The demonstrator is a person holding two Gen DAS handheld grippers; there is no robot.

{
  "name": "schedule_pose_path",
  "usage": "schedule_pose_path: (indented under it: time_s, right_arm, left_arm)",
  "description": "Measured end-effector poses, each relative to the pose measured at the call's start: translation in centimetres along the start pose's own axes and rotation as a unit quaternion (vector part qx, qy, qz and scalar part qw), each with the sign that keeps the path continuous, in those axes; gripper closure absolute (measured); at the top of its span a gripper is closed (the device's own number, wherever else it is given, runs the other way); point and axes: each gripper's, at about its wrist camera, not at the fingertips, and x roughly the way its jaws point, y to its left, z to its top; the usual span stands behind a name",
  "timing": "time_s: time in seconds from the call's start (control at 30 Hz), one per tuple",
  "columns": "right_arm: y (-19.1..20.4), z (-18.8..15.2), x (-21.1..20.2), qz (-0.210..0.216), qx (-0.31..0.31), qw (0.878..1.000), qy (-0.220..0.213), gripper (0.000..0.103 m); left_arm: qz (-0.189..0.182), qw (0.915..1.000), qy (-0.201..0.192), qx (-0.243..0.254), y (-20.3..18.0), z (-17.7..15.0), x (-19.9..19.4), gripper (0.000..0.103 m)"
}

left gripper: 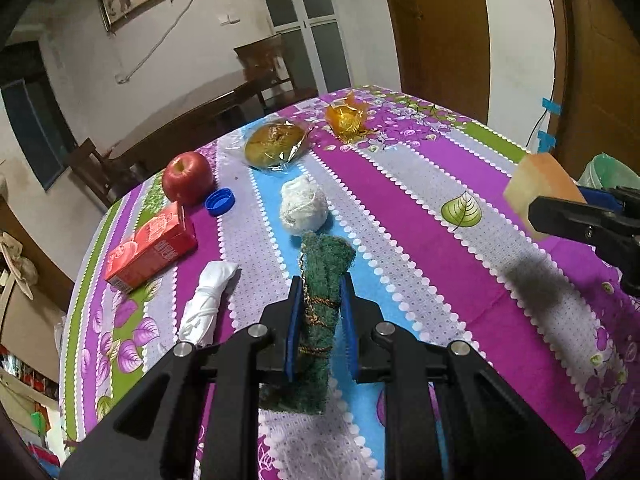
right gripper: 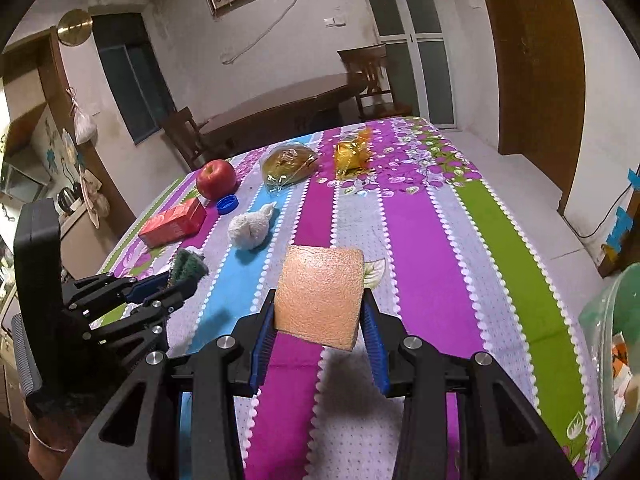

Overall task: Collect trash
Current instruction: 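Carry the tan sponge and green scrubber over the green bin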

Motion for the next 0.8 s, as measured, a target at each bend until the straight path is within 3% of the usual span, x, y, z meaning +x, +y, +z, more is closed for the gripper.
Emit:
schedule_pose_path:
  time_s: [0.43, 0.8]
  right_arm:
    - [-3.8, 0.6, -6.2, -0.025, 0.01, 0.998, -0.049, 0.061]
    - [-11.1, 0.6, -14.8, -0.089, 0.036, 0.99, -0.102, 0.061]
  left_arm:
    - [-0.015, 0.9985, -0.031, 0.041, -5.4, 2.9, -2.2, 0.086]
    - [-0.064, 0.9893, -0.073, 0.109, -15.1, 6.5, -4.7, 0.086]
